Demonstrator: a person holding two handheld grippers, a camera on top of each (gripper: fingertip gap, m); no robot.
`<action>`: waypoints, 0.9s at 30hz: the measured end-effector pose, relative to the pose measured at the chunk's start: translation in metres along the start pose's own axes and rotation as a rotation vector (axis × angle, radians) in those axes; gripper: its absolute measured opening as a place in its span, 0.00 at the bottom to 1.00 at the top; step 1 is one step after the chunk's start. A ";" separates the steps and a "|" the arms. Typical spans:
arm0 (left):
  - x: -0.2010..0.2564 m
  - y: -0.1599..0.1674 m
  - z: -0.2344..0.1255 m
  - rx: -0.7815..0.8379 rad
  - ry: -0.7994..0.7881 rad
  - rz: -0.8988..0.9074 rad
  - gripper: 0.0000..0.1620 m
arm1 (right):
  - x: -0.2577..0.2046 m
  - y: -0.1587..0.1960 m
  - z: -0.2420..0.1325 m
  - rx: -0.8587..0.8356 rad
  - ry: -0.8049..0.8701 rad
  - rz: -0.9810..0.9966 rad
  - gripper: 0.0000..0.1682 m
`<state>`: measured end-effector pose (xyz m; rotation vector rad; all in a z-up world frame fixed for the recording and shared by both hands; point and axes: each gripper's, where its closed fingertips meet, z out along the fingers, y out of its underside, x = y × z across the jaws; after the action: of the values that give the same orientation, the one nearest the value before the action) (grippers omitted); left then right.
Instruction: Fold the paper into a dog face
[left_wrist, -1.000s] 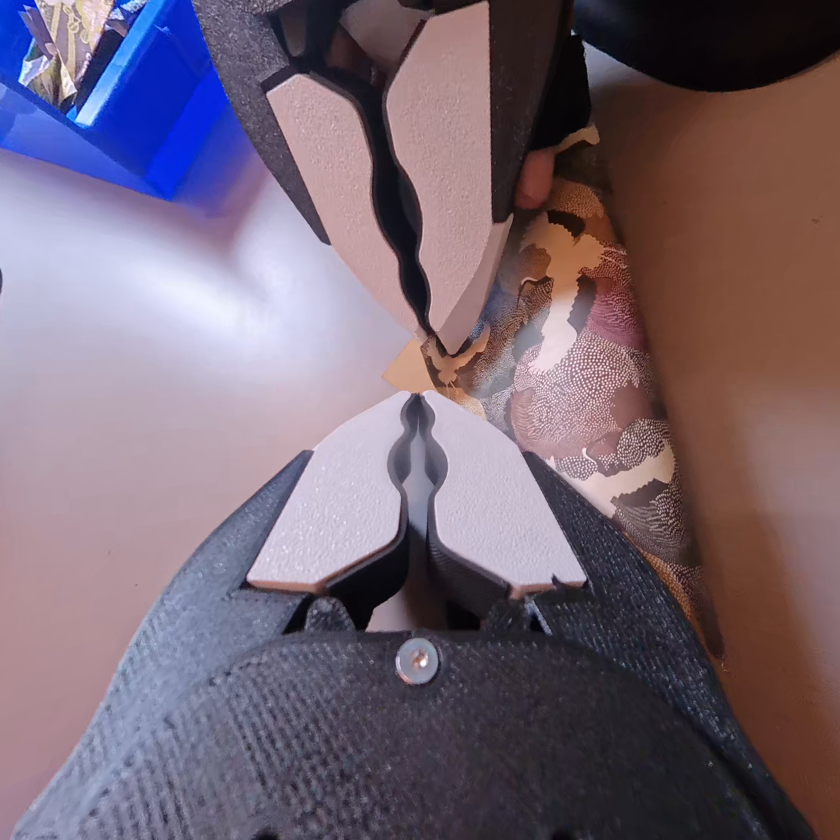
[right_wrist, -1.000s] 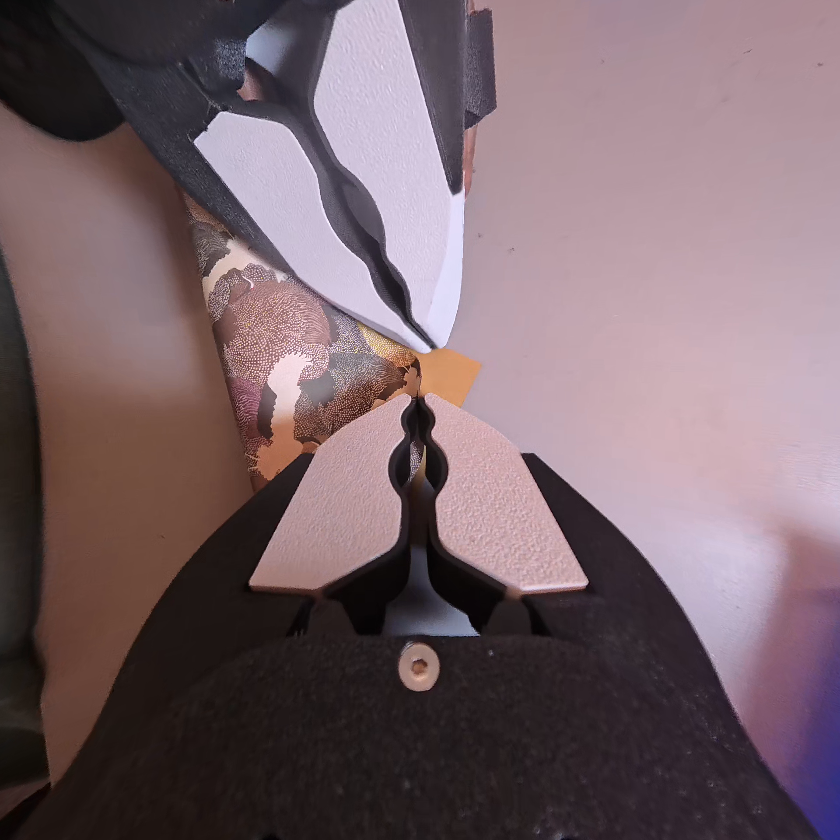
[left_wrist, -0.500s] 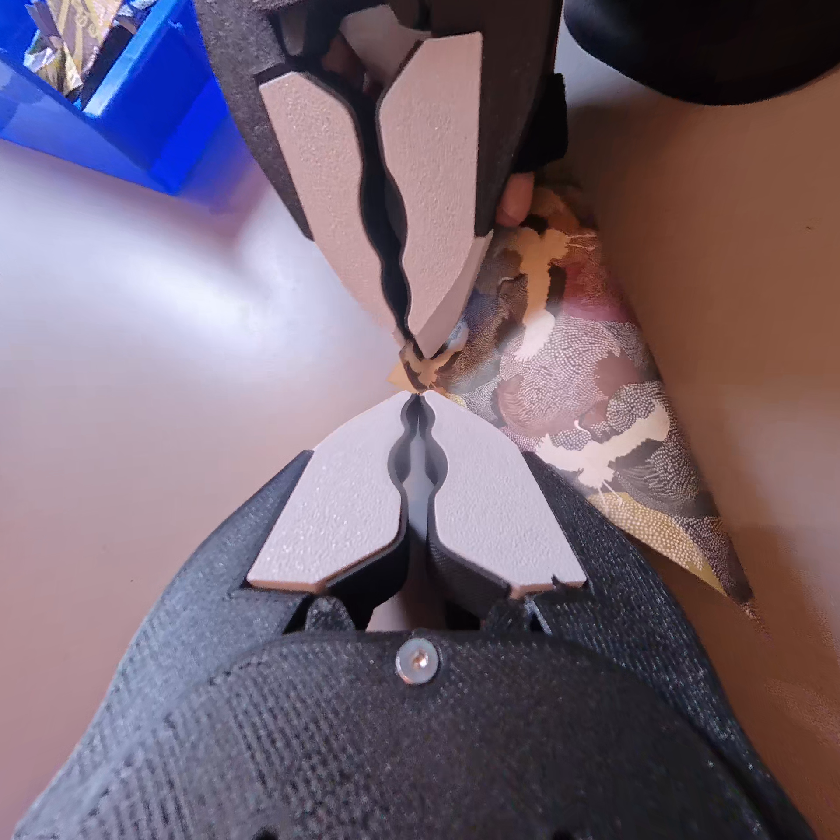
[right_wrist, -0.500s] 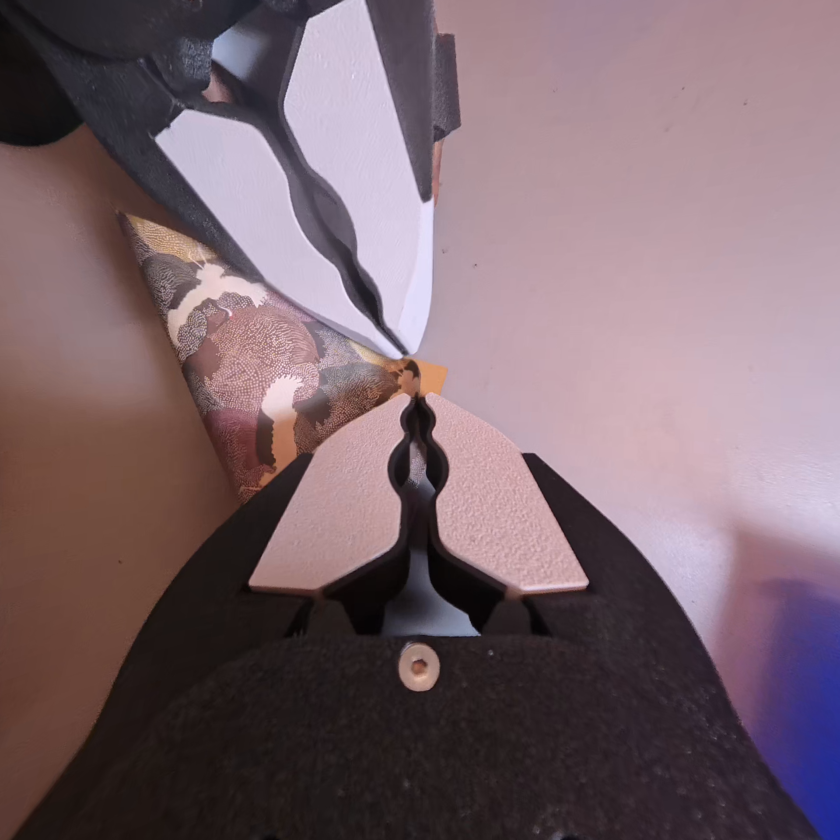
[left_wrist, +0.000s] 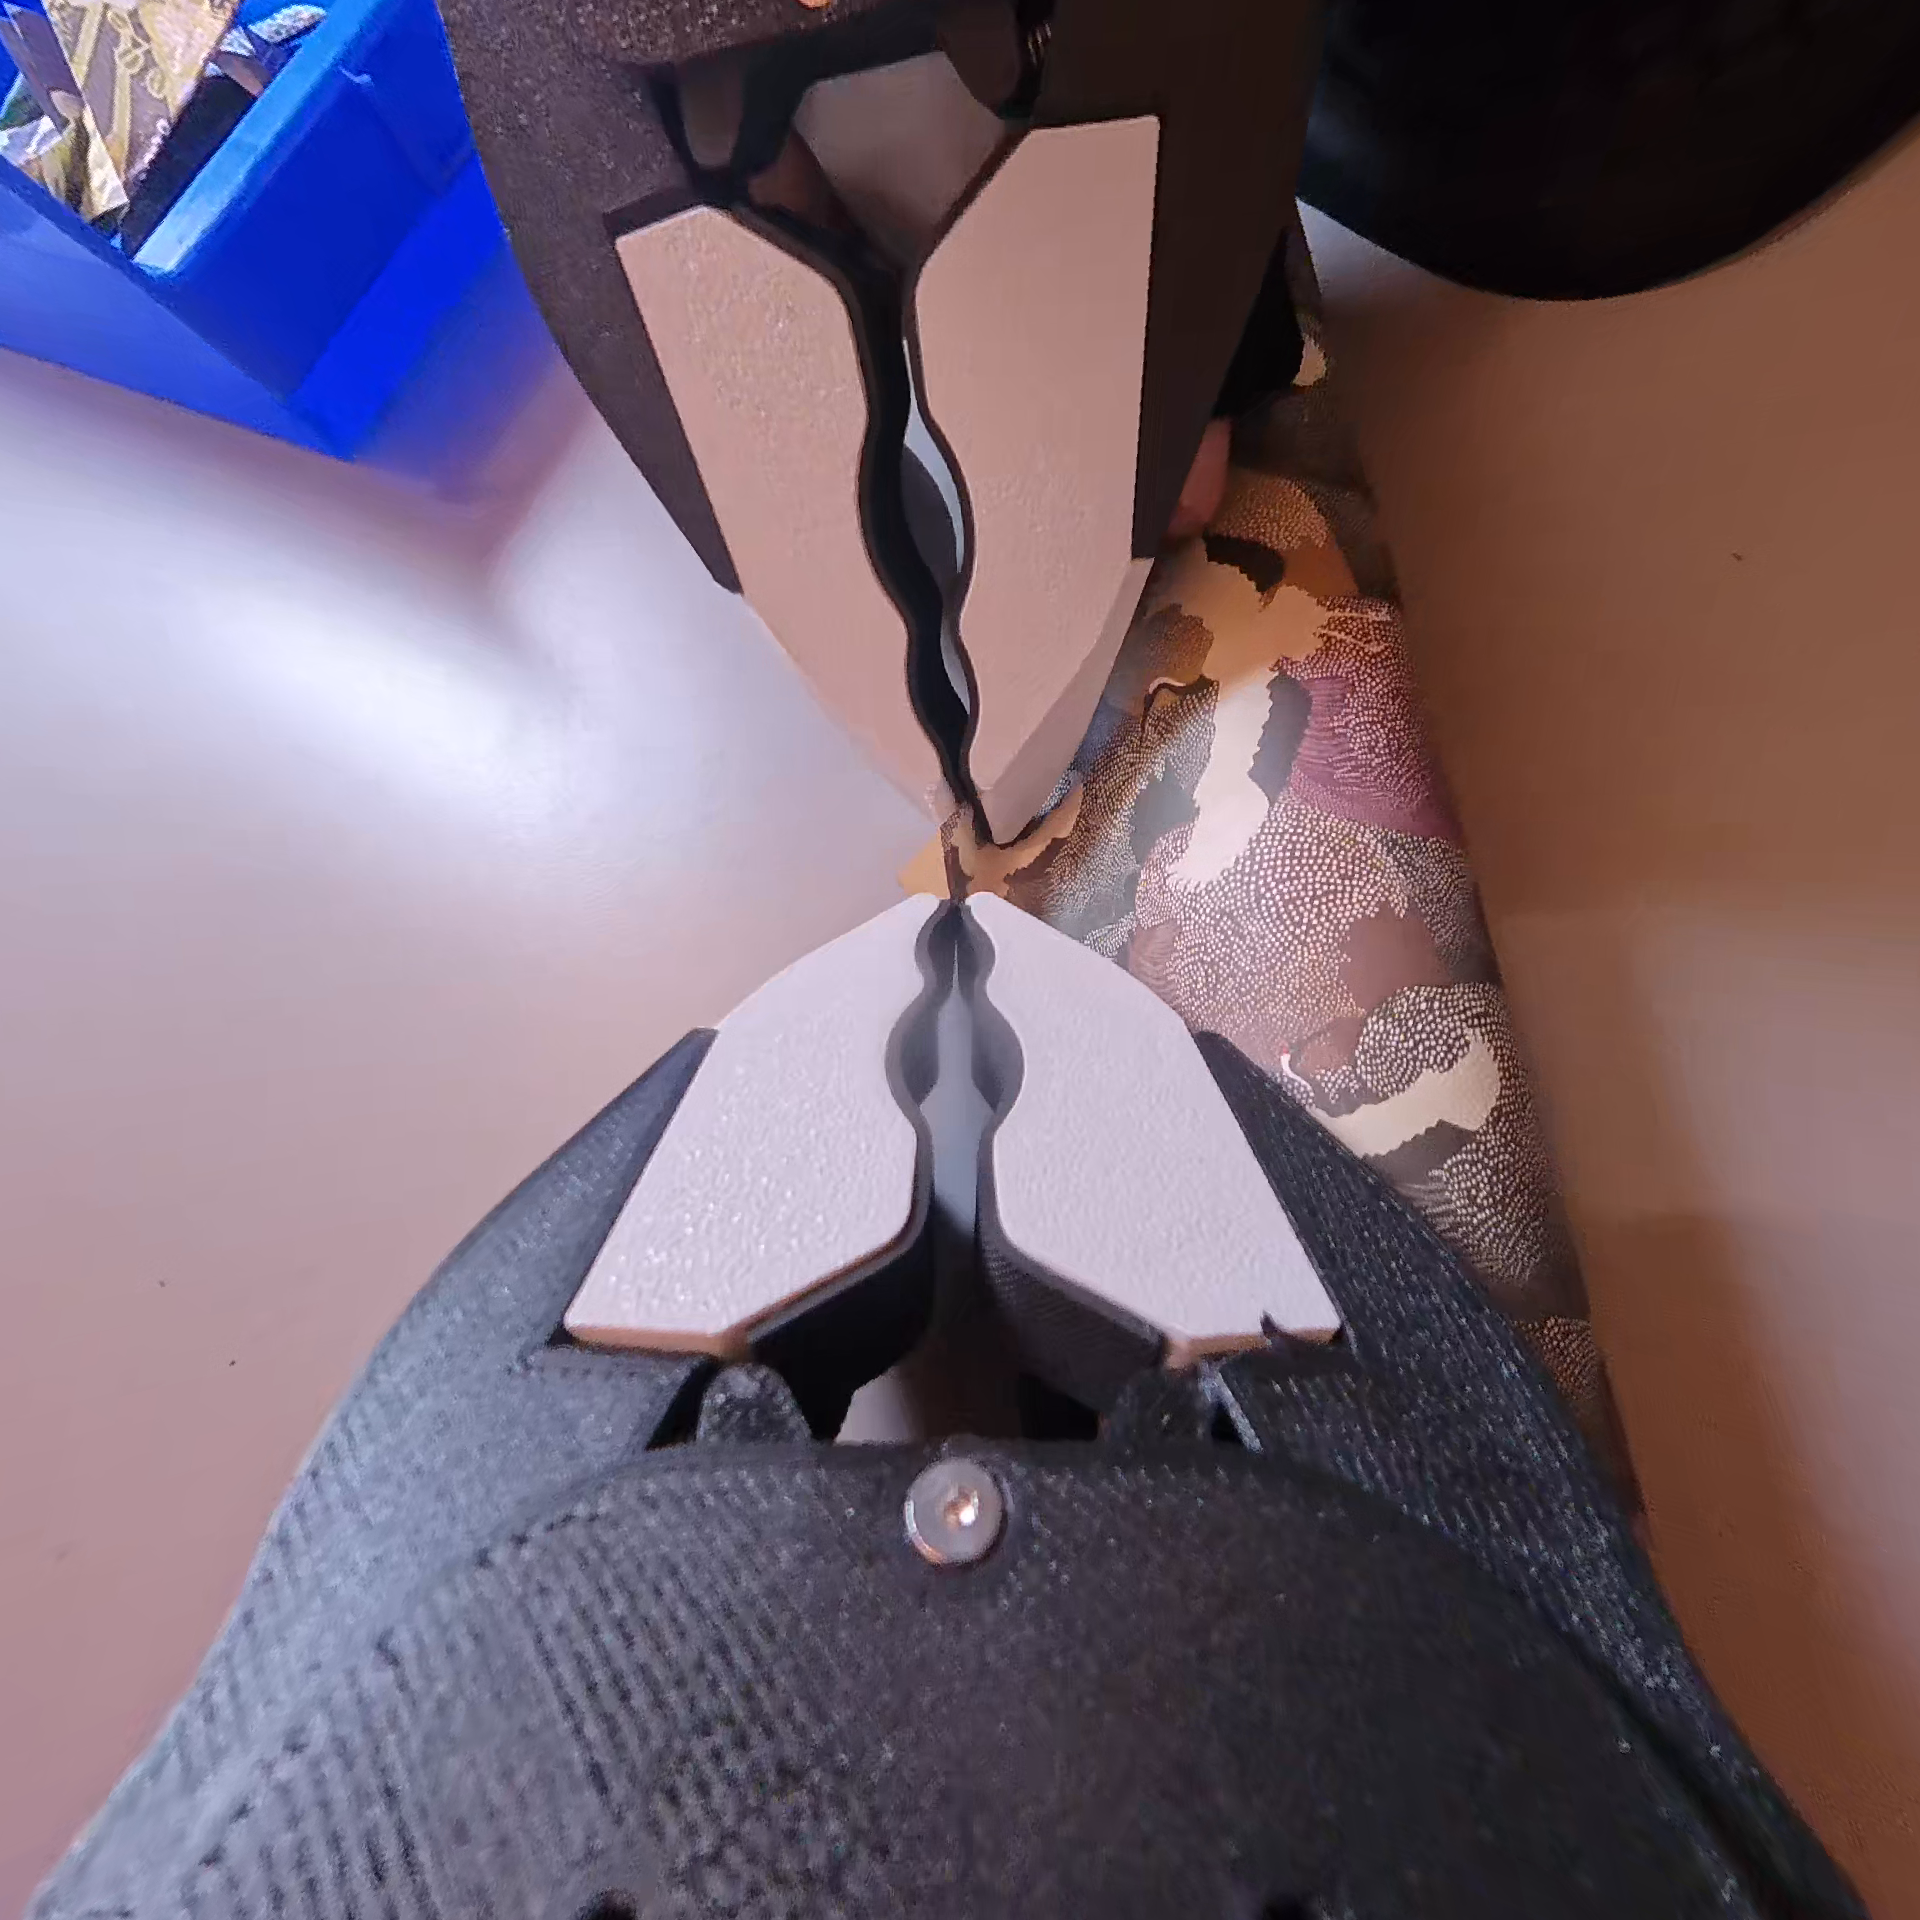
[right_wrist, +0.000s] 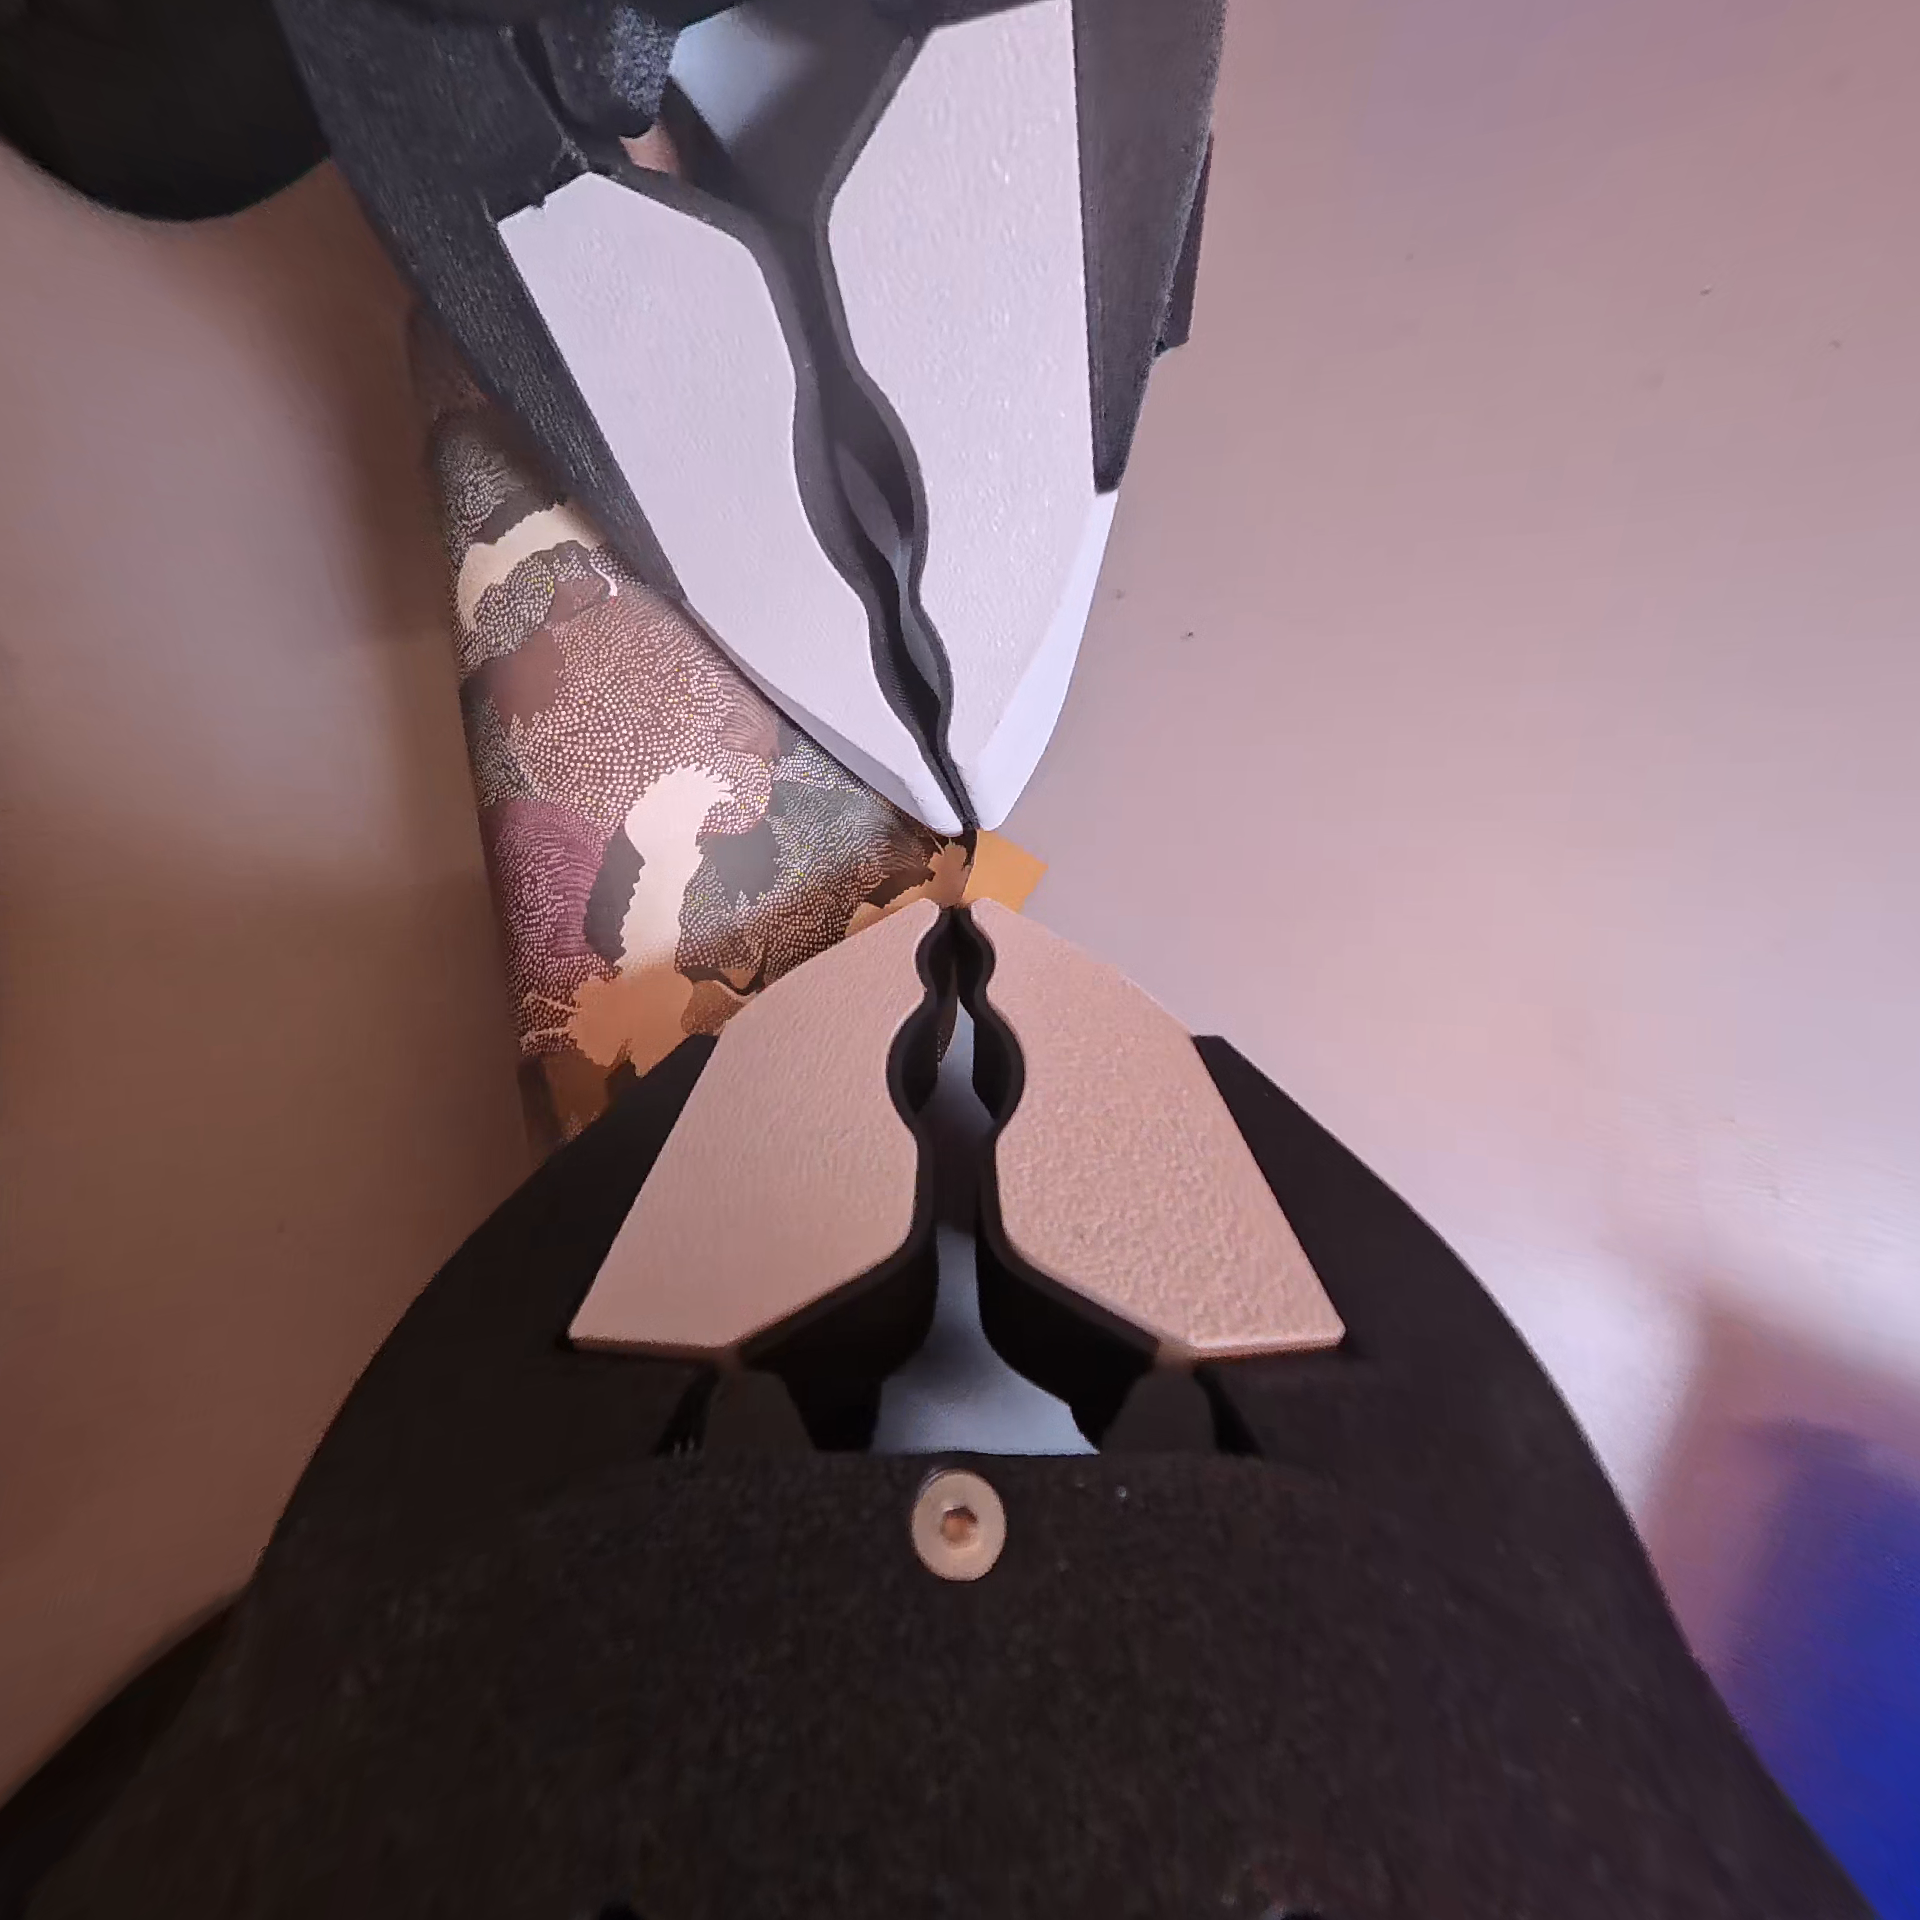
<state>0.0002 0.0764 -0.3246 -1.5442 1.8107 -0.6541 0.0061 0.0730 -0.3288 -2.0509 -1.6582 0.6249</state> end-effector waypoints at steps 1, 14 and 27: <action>0.001 0.000 0.000 -0.001 0.001 0.005 0.00 | -0.001 0.000 0.000 -0.002 -0.003 0.000 0.00; 0.000 0.003 0.001 -0.080 -0.096 -0.031 0.00 | 0.008 -0.005 -0.005 0.046 0.073 -0.024 0.07; 0.006 0.004 -0.002 -0.050 -0.063 -0.059 0.00 | -0.005 -0.004 0.002 0.026 0.003 -0.005 0.13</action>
<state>-0.0047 0.0715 -0.3271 -1.6378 1.7525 -0.5851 0.0003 0.0687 -0.3276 -2.0280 -1.6442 0.6383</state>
